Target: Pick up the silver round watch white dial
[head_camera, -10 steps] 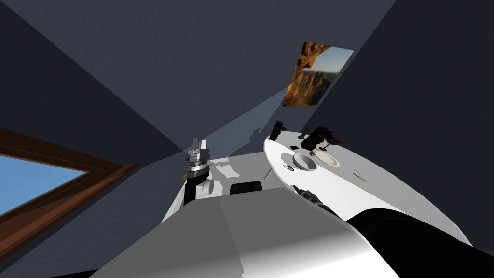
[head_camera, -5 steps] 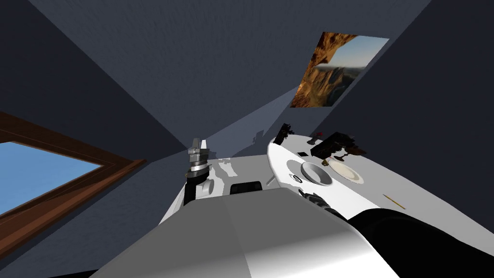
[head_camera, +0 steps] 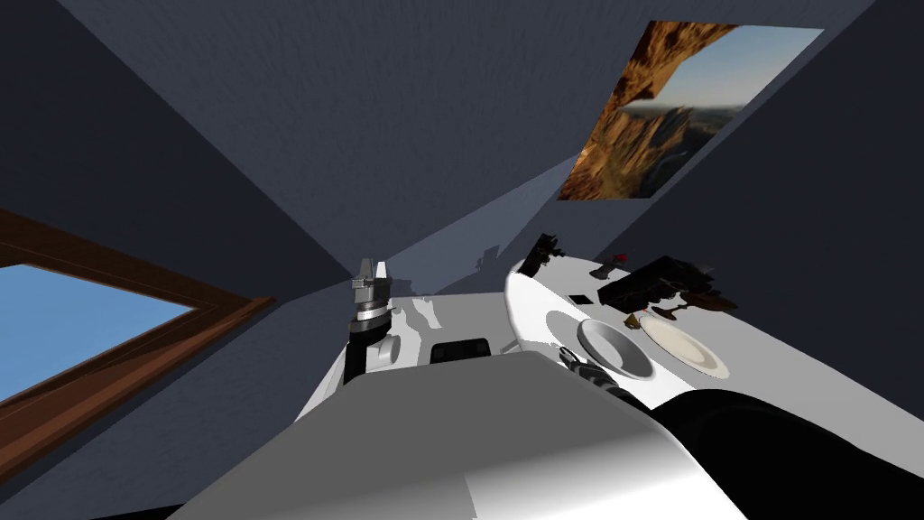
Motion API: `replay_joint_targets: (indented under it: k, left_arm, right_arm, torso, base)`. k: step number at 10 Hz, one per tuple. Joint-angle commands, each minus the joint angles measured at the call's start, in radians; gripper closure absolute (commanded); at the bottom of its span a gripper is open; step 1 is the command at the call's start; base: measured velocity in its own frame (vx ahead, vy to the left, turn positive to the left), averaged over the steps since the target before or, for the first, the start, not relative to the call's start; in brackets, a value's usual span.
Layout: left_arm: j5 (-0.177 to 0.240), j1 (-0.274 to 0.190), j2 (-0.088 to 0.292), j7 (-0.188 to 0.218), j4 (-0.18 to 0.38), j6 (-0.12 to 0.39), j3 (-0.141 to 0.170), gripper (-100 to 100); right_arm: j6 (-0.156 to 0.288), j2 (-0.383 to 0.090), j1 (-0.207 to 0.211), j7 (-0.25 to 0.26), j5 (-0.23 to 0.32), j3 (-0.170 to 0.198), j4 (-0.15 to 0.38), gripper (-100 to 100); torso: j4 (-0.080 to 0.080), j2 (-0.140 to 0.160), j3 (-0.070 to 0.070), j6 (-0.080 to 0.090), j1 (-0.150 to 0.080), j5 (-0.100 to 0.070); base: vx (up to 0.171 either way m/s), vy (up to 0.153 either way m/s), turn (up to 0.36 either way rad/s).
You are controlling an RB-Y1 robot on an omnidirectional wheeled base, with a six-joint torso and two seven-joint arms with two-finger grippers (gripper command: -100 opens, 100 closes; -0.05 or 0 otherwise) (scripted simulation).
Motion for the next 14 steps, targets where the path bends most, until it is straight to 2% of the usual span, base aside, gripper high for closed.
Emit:
replay_joint_targets:
  k: [1, 3, 4, 5, 9, 10, 11, 13, 14]
  left_arm:
    - [0.0, 0.0, 0.0, 0.0, 0.0, 0.0, 0.0, 0]
    - [0.0, 0.0, 0.0, 0.0, 0.0, 0.0, 0.0, 0]
    - [0.0, 0.0, 0.0, 0.0, 0.0, 0.0, 0.0, 0]
    - [0.0, 0.0, 0.0, 0.0, 0.0, 0.0, 0.0, 0]
    - [0.0, 0.0, 0.0, 0.0, 0.0, 0.0, 0.0, 0]
    - [0.0, 0.0, 0.0, 0.0, 0.0, 0.0, 0.0, 0]
    - [0.0, 0.0, 0.0, 0.0, 0.0, 0.0, 0.0, 0]
    - [0.0, 0.0, 0.0, 0.0, 0.0, 0.0, 0.0, 0]
    - [0.0, 0.0, 0.0, 0.0, 0.0, 0.0, 0.0, 0]
  right_arm:
    - [0.004, 0.01, -0.031, 0.007, 0.001, 0.005, 0.023, -100]
    - [0.005, 0.023, -0.063, 0.014, 0.003, 0.008, 0.05, -100]
    - [0.003, 0.019, -0.053, 0.011, 0.002, 0.005, 0.043, -100]
    - [0.002, 0.02, -0.055, 0.013, 0.002, 0.006, 0.045, 100]
    - [0.0, 0.018, -0.055, 0.014, 0.003, 0.006, 0.043, 100]
    - [0.0, 0.019, -0.055, 0.014, 0.003, 0.006, 0.043, 0]
    - [0.004, 0.007, -0.023, 0.005, 0.001, 0.004, 0.017, 100]
    - [0.002, -0.009, 0.017, -0.004, -0.001, 0.0, -0.017, 100]
    - [0.001, -0.003, 0.005, 0.001, -0.001, 0.001, -0.004, 100]
  torso:
    - [0.0, 0.0, 0.0, 0.0, 0.0, 0.0]
    - [0.001, 0.003, 0.002, 0.0, -0.001, 0.0]
    - [0.001, 0.003, 0.002, 0.0, -0.001, 0.0]
    - [0.001, 0.002, 0.002, 0.001, 0.0, 0.0]
    - [0.0, 0.001, 0.0, 0.002, -0.003, -0.002]
    - [0.0, 0.001, 0.0, 0.002, -0.003, -0.002]
    - [0.0, 0.001, 0.0, 0.002, -0.003, -0.002]
    - [-0.001, -0.001, -0.001, 0.002, -0.001, -0.001]
    - [-0.001, -0.002, -0.001, 0.002, -0.001, -0.001]
  base:
    - [-0.037, -0.021, 0.046]
    - [-0.039, -0.021, 0.032]
    - [-0.013, -0.009, 0.008]
    - [0.0, 0.0, 0.0]
    - [0.0, 0.001, 0.002]
    - [0.0, 0.0, 0.0]
    - [0.028, 0.018, -0.067]
    - [0.044, 0.02, -0.057]
    - [0.015, 0.012, -0.014]
